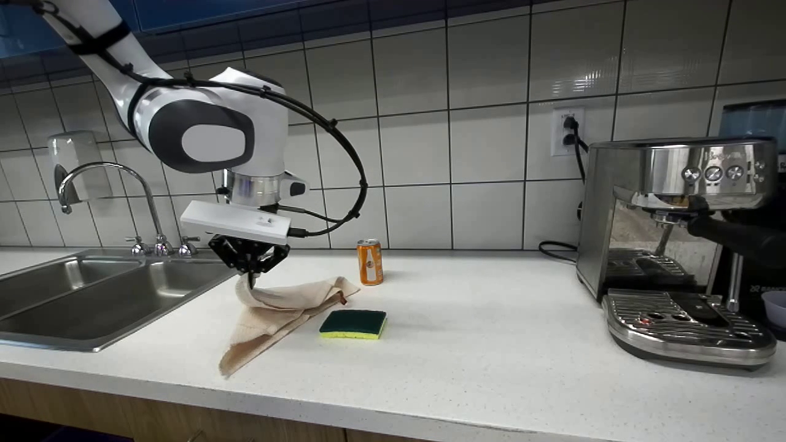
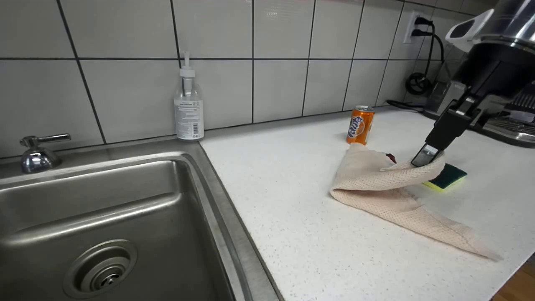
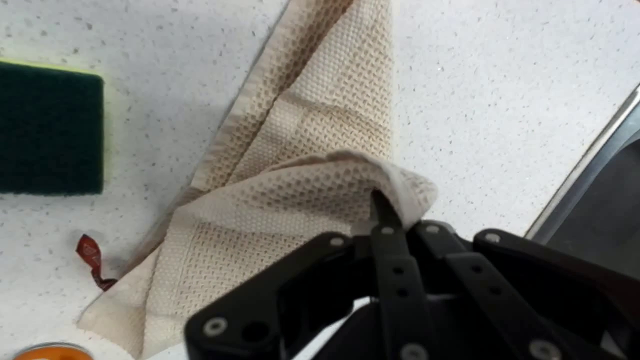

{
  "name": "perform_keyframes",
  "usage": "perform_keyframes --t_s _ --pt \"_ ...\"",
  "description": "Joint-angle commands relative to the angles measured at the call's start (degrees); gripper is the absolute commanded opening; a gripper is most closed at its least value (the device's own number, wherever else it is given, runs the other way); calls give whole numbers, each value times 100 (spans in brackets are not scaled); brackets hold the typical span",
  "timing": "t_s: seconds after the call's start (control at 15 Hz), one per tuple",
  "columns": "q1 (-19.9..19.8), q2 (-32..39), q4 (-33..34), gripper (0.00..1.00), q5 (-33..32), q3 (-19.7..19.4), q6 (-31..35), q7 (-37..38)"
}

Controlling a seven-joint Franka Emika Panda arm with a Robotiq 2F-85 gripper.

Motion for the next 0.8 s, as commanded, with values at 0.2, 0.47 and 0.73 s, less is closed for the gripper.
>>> perform_keyframes --t_s 0.2,0.47,0.73 --pt "156 -392 -238 56 -208 -190 -61 -37" --pt "201 -424 -215 86 -197 -242 -62 1" --pt "229 -402 -183 100 -194 -258 -52 29"
